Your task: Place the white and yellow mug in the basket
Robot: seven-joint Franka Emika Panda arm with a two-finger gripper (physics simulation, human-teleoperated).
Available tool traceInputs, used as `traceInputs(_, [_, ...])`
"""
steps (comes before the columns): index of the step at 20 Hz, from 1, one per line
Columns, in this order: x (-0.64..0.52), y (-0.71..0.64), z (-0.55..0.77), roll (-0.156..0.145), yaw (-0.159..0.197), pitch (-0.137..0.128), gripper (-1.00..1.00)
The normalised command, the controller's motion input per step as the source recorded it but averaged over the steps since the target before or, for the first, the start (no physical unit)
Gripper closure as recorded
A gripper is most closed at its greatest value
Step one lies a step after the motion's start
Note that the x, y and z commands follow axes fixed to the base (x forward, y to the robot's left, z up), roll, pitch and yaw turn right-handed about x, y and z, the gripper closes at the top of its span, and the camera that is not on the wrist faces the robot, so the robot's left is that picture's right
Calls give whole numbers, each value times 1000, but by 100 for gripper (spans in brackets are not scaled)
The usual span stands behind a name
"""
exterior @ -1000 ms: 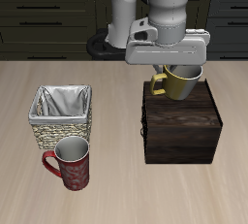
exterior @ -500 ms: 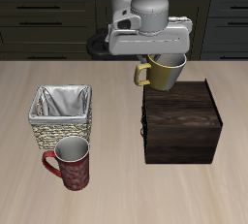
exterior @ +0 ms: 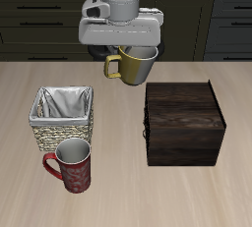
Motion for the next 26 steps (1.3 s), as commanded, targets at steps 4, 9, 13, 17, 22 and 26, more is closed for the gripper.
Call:
traceInputs(4, [-121,-586,65,-51,0,-29,100])
traceInputs(9, [-149,-412,-93,-15,39,-12,100])
traceInputs(13, [-48,-356,-81,6,27,-15,100])
traceInputs(17, [-48,-502,-94,-21,-28,11,100])
traceInputs(22, [-75,-374,-2,-23,-14,-11,100])
traceInputs(26, [-36,-456,-127,-28,6,9,100])
